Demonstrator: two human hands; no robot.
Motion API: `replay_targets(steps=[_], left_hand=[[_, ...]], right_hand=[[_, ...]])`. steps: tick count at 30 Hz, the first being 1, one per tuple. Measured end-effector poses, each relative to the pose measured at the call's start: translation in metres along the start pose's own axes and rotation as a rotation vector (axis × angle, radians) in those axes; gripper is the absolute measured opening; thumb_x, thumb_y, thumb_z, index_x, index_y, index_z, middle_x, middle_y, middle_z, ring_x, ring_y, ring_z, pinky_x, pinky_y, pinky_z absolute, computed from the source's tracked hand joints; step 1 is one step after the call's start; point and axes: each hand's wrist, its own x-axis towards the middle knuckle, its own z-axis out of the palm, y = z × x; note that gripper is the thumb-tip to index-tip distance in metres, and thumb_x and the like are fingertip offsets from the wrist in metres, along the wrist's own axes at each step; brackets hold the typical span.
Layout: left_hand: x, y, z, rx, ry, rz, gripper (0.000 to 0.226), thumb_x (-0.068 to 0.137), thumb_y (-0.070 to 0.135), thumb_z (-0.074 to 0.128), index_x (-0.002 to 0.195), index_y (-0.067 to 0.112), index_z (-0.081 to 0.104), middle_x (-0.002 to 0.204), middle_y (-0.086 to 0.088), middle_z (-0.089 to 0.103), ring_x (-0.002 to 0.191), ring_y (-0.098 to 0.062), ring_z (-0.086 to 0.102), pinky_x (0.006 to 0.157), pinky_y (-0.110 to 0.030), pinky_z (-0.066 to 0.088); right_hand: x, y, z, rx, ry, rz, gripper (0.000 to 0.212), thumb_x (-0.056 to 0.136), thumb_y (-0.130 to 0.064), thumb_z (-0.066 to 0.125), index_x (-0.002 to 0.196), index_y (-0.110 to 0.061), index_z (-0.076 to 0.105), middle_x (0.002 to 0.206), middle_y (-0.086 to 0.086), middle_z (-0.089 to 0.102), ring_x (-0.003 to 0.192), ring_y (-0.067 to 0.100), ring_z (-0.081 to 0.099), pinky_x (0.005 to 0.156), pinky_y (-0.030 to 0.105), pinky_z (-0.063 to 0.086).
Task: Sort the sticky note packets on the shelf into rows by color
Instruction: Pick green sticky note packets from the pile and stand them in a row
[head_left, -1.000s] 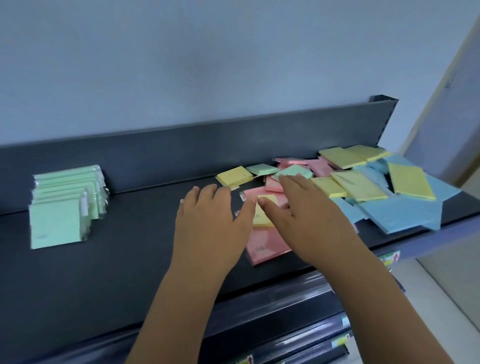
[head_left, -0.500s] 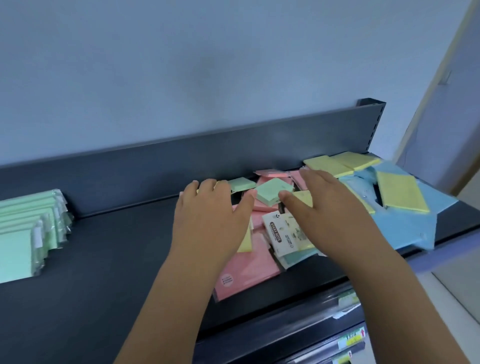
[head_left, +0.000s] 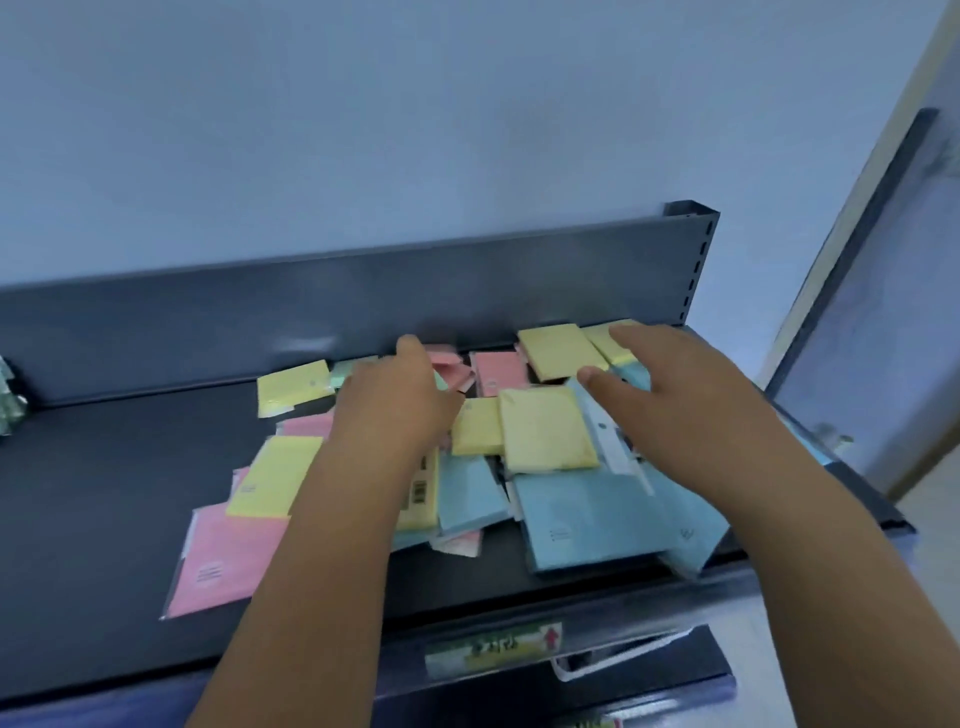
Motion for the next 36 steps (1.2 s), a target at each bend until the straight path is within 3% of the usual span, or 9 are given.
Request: replay_targets(steps=[3, 8, 11, 14, 19, 24, 28, 32, 36], left_hand=[[-0.003, 0.009, 0.003, 0.011, 0.054, -0.031, 0.037, 0.085, 0.028, 0.067, 0.112, 0.013, 0.047, 0.108, -0.013, 0.063, 0.101, -0.036, 0.059, 0.08, -0.041, 0.051], [-0.019, 0.038, -0.004, -0.009, 0.107, 0.111, 0.047, 0.08, 0.04, 0.076, 0.121, 0.021, 0.062, 0.115, -0.001, 0.061, 0.108, -0.025, 0.06, 0.088, -0.039, 0.051], [-0.036, 0.062, -0.006, -0.156, 0.169, 0.293, 0.045, 0.076, 0.045, 0.081, 0.117, 0.031, 0.067, 0.112, 0.009, 0.061, 0.108, -0.017, 0.059, 0.091, -0.04, 0.051], [-0.046, 0.076, -0.003, -0.248, 0.257, 0.415, 0.045, 0.075, 0.047, 0.08, 0.116, 0.031, 0.069, 0.109, 0.011, 0.063, 0.105, -0.014, 0.06, 0.087, -0.038, 0.051], [-0.052, 0.071, 0.003, -0.342, 0.343, 0.481, 0.042, 0.077, 0.044, 0.074, 0.115, 0.027, 0.07, 0.106, 0.01, 0.063, 0.098, -0.017, 0.061, 0.082, -0.042, 0.053], [-0.052, 0.026, -0.01, -0.404, 0.324, 0.509, 0.046, 0.091, 0.029, 0.072, 0.136, 0.028, 0.062, 0.125, 0.012, 0.062, 0.112, -0.014, 0.059, 0.095, -0.039, 0.051], [-0.059, -0.022, -0.032, -0.635, 0.288, 0.406, 0.031, 0.091, 0.011, 0.072, 0.117, 0.026, 0.074, 0.1, 0.013, 0.073, 0.09, -0.004, 0.064, 0.081, -0.023, 0.052], [-0.075, -0.095, -0.056, -0.86, 0.219, 0.259, 0.019, 0.092, 0.011, 0.072, 0.104, 0.025, 0.077, 0.091, 0.015, 0.074, 0.083, -0.003, 0.067, 0.065, -0.011, 0.049], [-0.09, -0.171, -0.074, -0.941, 0.255, 0.146, 0.013, 0.091, 0.015, 0.074, 0.099, 0.024, 0.078, 0.098, 0.015, 0.074, 0.091, 0.0, 0.067, 0.071, -0.011, 0.05]], right_hand=[[0.003, 0.02, -0.006, 0.044, -0.065, -0.012, 0.055, 0.1, -0.053, 0.052, 0.149, -0.028, 0.049, 0.154, -0.009, 0.047, 0.135, 0.012, 0.046, 0.106, 0.033, 0.038], [0.011, 0.03, -0.007, 0.181, -0.083, -0.053, 0.046, 0.099, -0.049, 0.056, 0.14, -0.029, 0.06, 0.141, -0.015, 0.057, 0.131, 0.009, 0.05, 0.107, 0.029, 0.039], [0.016, 0.029, -0.002, 0.403, -0.07, -0.032, 0.03, 0.097, -0.044, 0.063, 0.122, -0.03, 0.072, 0.105, -0.022, 0.068, 0.105, 0.002, 0.062, 0.094, 0.029, 0.049], [0.022, 0.027, 0.002, 0.63, -0.087, 0.056, 0.014, 0.093, -0.038, 0.069, 0.092, -0.03, 0.08, 0.081, -0.009, 0.076, 0.078, 0.011, 0.071, 0.078, 0.04, 0.057], [0.023, 0.019, 0.005, 0.751, -0.145, 0.098, 0.014, 0.093, -0.019, 0.071, 0.082, -0.016, 0.08, 0.072, 0.011, 0.074, 0.061, 0.016, 0.064, 0.057, 0.03, 0.047], [0.015, -0.006, 0.016, 0.579, -0.147, -0.026, 0.022, 0.097, -0.016, 0.064, 0.084, -0.027, 0.078, 0.074, -0.003, 0.074, 0.065, 0.016, 0.07, 0.068, 0.033, 0.057], [0.003, -0.053, 0.036, 0.571, -0.139, -0.085, 0.02, 0.096, -0.014, 0.067, 0.087, -0.028, 0.079, 0.073, -0.005, 0.074, 0.064, 0.014, 0.071, 0.069, 0.031, 0.059], [-0.02, -0.111, 0.072, 0.766, -0.111, -0.076, 0.021, 0.096, -0.008, 0.068, 0.089, -0.025, 0.079, 0.075, 0.0, 0.077, 0.061, 0.017, 0.07, 0.066, 0.031, 0.06], [-0.043, -0.167, 0.108, 0.956, -0.09, -0.015, 0.017, 0.097, -0.008, 0.066, 0.094, -0.019, 0.079, 0.085, 0.005, 0.08, 0.065, 0.018, 0.067, 0.063, 0.028, 0.058]])
